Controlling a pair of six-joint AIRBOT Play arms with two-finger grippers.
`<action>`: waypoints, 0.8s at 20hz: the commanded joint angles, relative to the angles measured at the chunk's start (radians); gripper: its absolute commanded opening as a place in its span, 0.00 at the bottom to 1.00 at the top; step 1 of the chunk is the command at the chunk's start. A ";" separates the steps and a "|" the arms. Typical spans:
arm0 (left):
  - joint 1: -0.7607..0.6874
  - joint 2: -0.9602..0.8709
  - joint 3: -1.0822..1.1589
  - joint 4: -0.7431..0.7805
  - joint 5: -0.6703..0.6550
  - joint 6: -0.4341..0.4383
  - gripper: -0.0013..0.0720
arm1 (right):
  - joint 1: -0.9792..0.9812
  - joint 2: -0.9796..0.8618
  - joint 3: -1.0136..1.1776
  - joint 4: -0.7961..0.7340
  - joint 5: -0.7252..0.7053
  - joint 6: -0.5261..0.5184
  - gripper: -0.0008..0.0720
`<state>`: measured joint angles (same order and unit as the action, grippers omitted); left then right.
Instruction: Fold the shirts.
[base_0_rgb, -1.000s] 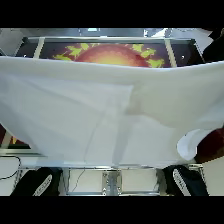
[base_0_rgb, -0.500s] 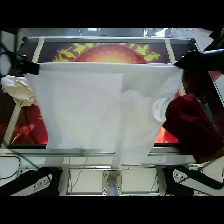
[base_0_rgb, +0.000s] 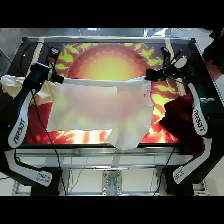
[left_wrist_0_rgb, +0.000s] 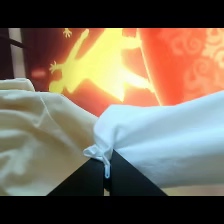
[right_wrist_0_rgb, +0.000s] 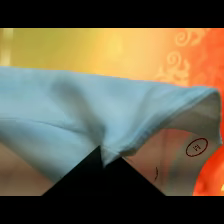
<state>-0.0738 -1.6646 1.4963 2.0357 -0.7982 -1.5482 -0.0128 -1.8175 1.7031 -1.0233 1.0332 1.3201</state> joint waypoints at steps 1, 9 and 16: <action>0.020 -0.047 0.000 -0.003 0.018 -0.077 0.03 | 0.026 -0.045 0.001 -0.098 0.010 -0.001 0.02; 0.026 -0.039 -0.076 -0.078 -0.228 -0.093 0.03 | 0.108 -0.009 -0.006 -0.291 0.200 0.029 0.02; 0.026 -0.042 -0.101 -0.095 -0.246 -0.086 0.03 | 0.107 -0.010 -0.168 -0.295 0.151 0.085 0.02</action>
<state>-0.0483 -1.7054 1.4021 1.9495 -1.0210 -1.6367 0.0914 -1.8278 1.5990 -1.3090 1.2037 1.3792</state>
